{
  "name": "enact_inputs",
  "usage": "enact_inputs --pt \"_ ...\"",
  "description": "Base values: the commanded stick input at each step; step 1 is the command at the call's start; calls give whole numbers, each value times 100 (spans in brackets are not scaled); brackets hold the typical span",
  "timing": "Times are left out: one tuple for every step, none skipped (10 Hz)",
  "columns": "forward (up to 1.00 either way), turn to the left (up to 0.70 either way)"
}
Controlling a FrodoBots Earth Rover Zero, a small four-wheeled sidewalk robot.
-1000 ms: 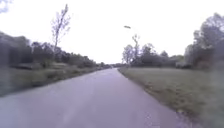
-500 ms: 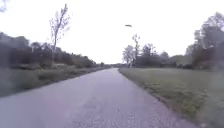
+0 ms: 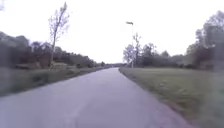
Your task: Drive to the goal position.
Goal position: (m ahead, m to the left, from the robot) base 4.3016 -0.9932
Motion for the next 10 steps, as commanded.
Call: enact_inputs --pt "100 0" --pt "100 0" --pt "100 0" --pt "100 0" --pt "100 0" --pt "100 0" --pt "100 0" --pt "100 0" --pt "100 0" --pt "100 0"
